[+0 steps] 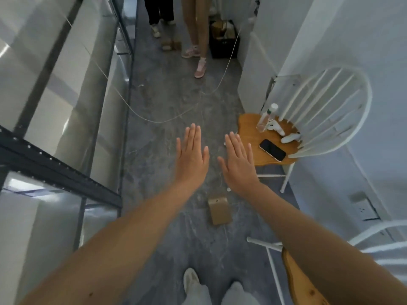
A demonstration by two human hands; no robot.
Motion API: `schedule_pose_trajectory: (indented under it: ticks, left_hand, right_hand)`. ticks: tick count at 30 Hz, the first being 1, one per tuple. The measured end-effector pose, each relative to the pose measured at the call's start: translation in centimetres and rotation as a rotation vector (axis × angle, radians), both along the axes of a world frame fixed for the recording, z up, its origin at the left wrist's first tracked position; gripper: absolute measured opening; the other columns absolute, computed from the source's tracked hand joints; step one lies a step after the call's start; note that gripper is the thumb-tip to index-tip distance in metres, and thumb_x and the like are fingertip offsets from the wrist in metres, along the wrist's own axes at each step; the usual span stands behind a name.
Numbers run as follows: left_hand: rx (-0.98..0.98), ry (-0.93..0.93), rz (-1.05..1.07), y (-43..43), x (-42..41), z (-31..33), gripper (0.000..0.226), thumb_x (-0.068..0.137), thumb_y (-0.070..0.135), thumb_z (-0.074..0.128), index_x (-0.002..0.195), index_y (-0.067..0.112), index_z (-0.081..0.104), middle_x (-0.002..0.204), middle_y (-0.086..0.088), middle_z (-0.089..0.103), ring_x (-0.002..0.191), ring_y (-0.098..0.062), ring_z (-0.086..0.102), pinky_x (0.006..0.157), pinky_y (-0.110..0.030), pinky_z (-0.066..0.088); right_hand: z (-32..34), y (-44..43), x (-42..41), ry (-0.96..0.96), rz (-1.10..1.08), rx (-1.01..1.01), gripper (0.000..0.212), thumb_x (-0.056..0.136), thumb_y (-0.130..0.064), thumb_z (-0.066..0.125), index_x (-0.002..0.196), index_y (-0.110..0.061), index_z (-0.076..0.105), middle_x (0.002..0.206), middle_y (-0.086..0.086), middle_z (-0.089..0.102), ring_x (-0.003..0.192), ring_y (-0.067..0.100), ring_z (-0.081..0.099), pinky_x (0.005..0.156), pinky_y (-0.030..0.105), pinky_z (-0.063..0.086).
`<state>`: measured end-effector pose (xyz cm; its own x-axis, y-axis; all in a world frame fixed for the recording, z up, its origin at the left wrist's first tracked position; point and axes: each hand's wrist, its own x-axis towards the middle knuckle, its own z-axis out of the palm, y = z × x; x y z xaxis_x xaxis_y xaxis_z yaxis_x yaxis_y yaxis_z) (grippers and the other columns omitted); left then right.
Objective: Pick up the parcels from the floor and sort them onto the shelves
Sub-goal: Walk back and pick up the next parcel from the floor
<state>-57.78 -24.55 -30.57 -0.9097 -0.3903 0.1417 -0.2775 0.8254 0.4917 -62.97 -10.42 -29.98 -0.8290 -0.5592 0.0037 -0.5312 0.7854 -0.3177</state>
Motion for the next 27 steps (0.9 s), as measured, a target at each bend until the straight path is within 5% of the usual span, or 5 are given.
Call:
schedule_pose_trajectory:
  ticks: [11,18,27]
  left_hand:
    - [0.077,-0.203,0.047,-0.4,-6.0,-15.5,0.058,0.107,0.024,0.033,0.159,0.007,0.014,0.169,-0.008,0.009,0.156,-0.019,0.002,0.126,-0.042,-0.003]
    - [0.16,-0.398,0.015,1.4,-7.7,-30.1,0.056,0.108,0.026,0.031,0.159,0.008,0.015,0.169,-0.006,0.011,0.156,-0.019,0.003,0.126,-0.043,0.002]
    - [0.329,-0.552,0.128,4.9,-6.9,-52.8,0.052,0.109,0.026,0.032,0.156,0.003,0.026,0.165,-0.015,0.024,0.154,-0.026,0.017,0.125,-0.042,0.012]
  right_hand:
    - [-16.1,0.6,-7.1,-0.215,0.029,0.125,0.062,0.106,-0.037,0.027,0.158,-0.011,0.004,0.167,0.002,-0.002,0.153,0.015,-0.008,0.12,0.04,-0.013]
    - [-32.2,5.1,-10.5,-0.251,0.297,0.425,0.064,0.103,-0.035,0.021,0.158,-0.01,0.003,0.167,0.004,-0.001,0.154,0.017,-0.007,0.121,0.043,-0.011]
    - [-54.8,8.7,-11.4,-0.54,0.13,0.45,0.06,0.106,-0.033,0.026,0.158,-0.011,0.004,0.167,0.004,0.002,0.154,0.018,-0.005,0.124,0.044,-0.001]
